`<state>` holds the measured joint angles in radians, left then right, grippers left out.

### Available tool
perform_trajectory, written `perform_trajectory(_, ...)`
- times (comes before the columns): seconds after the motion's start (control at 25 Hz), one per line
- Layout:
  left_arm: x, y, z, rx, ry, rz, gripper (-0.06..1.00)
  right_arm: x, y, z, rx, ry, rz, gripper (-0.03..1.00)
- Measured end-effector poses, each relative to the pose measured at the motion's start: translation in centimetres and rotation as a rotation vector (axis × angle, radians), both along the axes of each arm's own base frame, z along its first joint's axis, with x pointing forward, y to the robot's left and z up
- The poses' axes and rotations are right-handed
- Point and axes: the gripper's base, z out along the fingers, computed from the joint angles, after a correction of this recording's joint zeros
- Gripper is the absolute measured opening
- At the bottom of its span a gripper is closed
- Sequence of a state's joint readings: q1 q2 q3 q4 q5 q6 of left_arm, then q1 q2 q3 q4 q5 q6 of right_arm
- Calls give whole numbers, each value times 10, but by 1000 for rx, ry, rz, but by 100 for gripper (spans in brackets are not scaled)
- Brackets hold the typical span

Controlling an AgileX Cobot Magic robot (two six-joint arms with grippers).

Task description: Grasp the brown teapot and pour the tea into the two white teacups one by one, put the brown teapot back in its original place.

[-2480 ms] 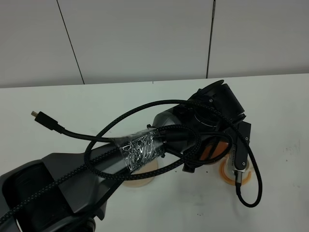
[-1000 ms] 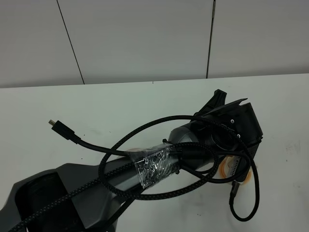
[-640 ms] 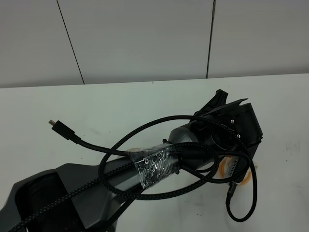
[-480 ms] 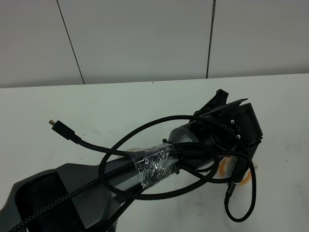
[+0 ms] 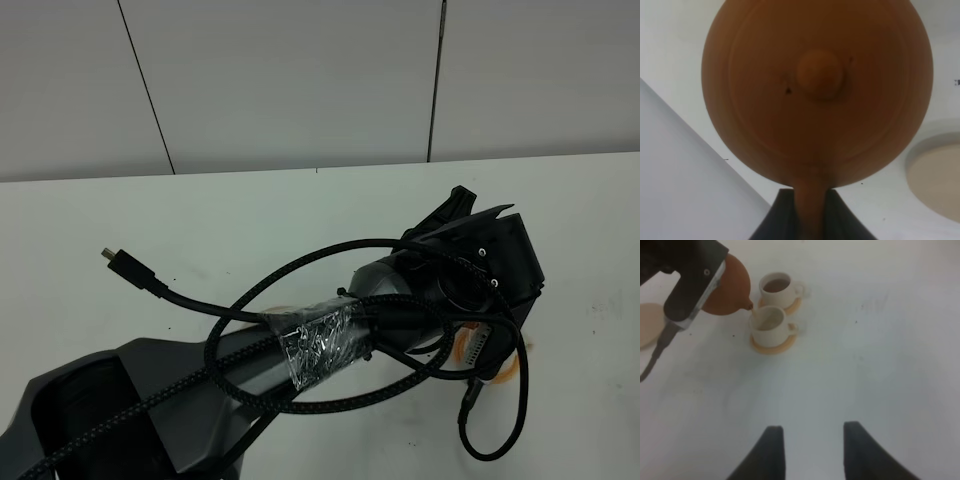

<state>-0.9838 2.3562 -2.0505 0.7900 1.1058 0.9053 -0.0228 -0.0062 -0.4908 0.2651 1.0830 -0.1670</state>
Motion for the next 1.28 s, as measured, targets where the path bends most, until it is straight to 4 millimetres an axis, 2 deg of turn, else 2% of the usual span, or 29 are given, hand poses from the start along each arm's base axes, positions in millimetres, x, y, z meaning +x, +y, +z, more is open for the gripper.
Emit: perform_trajectory(1.28,-1,-3,1,26,-15,-46,17,0,0,0,1,0,0,27)
